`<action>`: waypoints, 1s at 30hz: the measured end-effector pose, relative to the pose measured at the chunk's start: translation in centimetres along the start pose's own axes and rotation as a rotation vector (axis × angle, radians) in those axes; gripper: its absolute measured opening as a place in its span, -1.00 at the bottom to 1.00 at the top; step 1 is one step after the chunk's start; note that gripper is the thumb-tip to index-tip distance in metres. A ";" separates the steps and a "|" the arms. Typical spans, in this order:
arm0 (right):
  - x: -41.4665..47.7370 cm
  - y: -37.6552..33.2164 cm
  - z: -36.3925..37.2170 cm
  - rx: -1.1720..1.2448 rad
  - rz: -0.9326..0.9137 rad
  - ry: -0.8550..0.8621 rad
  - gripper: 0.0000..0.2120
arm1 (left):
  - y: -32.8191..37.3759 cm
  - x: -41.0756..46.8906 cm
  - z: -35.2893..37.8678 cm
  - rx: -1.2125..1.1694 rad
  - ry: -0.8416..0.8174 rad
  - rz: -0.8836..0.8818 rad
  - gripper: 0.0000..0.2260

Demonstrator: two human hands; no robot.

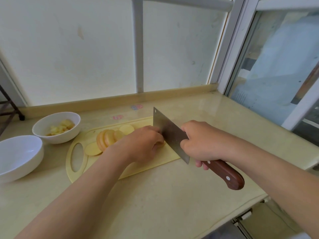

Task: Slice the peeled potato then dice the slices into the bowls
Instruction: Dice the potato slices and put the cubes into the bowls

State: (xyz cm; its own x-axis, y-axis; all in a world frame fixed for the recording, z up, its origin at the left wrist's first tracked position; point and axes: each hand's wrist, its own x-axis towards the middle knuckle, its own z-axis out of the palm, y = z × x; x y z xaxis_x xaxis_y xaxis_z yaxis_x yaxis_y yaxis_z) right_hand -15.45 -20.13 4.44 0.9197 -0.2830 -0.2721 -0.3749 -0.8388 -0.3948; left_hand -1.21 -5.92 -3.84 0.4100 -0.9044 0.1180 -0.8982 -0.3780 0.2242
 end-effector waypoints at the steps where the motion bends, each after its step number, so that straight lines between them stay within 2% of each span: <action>1: -0.2 0.0 0.0 -0.003 0.003 -0.001 -0.79 | -0.1 0.0 0.1 -0.002 0.004 0.002 -0.77; 9: -0.9 -0.5 0.5 -0.003 0.018 -0.018 -0.77 | -0.3 0.1 0.4 -0.012 0.034 0.024 -0.79; 14: -0.6 -1.0 1.6 -0.031 0.038 -0.046 -0.90 | -0.5 0.2 0.6 -0.032 0.049 0.040 -0.75; 25: 4.4 -3.3 1.3 -0.005 0.020 -0.040 -0.90 | -0.4 -0.2 0.5 -0.022 0.078 0.084 -0.71; 28: 4.4 -1.9 0.9 0.115 0.042 -0.005 -0.72 | -0.7 -0.6 0.5 0.010 0.127 0.093 -0.83; 30: 4.0 -1.1 0.9 0.181 0.050 0.022 -0.67 | -0.7 -0.9 0.4 0.024 0.151 0.098 -0.85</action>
State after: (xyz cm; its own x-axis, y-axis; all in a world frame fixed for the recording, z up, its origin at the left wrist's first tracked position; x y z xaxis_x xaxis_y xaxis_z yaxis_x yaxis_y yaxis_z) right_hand -11.48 -19.94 2.95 0.9010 -0.3341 -0.2767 -0.4332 -0.7266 -0.5333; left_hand -1.03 -4.93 -4.47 0.3381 -0.8977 0.2825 -0.9377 -0.2960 0.1817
